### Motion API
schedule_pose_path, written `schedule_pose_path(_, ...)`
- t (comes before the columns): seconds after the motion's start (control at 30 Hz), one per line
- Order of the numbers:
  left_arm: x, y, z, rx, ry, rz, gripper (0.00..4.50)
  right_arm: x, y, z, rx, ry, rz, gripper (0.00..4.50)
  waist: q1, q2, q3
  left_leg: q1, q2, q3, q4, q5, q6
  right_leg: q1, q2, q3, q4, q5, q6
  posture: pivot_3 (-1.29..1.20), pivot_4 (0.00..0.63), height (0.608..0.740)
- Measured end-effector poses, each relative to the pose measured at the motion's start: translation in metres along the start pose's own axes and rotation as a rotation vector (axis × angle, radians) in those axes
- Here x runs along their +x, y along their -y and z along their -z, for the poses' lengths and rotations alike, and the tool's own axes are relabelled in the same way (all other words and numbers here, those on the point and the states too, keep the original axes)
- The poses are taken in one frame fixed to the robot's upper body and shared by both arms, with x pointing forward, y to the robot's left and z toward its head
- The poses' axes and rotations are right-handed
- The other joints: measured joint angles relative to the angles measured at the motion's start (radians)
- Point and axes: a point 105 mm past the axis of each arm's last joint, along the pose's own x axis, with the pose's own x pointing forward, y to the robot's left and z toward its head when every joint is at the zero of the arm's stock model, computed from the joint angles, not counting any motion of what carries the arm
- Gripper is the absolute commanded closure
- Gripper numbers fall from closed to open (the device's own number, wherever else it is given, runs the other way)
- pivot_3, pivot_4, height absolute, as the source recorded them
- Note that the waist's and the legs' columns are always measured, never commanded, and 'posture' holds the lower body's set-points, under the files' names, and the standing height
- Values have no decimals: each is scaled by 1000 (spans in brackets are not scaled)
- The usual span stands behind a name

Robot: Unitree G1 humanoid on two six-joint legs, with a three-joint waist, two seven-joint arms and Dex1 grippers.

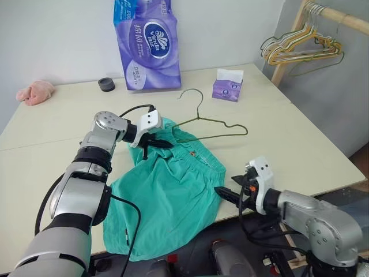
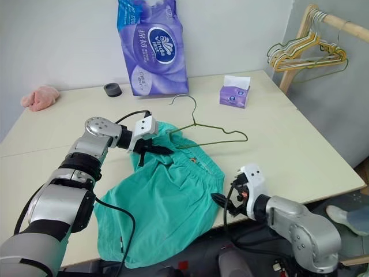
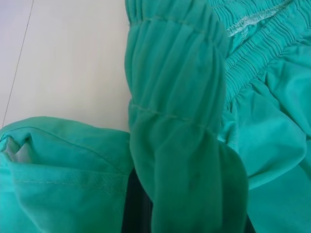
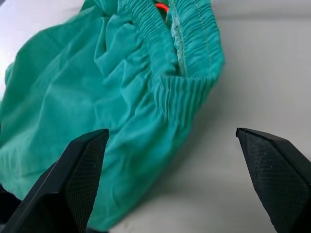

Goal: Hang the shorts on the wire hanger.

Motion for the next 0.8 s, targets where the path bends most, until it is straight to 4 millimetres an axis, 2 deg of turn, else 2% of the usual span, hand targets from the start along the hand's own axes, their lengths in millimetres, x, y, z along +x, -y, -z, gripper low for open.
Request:
schedule_pose_path(0.1, -1, 0, 0, -2, 0, -2, 4500, 9, 1, -2, 67, 5, -11, 31, 0, 0, 0, 0, 0, 0, 0, 0, 0, 0, 0, 0, 0, 0, 0, -277, 109, 740)
schedule_pose_path(0.23, -1, 0, -1, 0, 1, -3, 4500, 22, -9, -9, 97, 9, -68, 31, -1, 1, 0, 0, 0, 0, 0, 0, 0, 0, 0, 0, 0, 0, 0, -265, 106, 740)
schedule_pose_path(0.43, -5, -2, 0, -3, 1, -14, 4500, 26, -3, 5, 14, -95, -29, 2004, -1, 1, 1, 0, 0, 0, 0, 0, 0, 0, 0, 0, 0, 0, 0, -262, 106, 740)
schedule_pose_path(0.67, -7, -3, 0, -13, 9, -25, 4500, 28, 0, -1, -12, -57, 10, 4449, -1, 1, 1, 0, 0, 0, 0, 0, 0, 0, 0, 0, 0, 0, 0, -262, 106, 740)
schedule_pose_path(0.8, -9, -5, -3, -33, 35, -38, 4500, 29, 14, -5, -24, -34, 85, 4483, -1, 1, 1, 0, 0, 0, 0, 0, 0, 0, 0, 0, 0, 0, 0, -267, 102, 740)
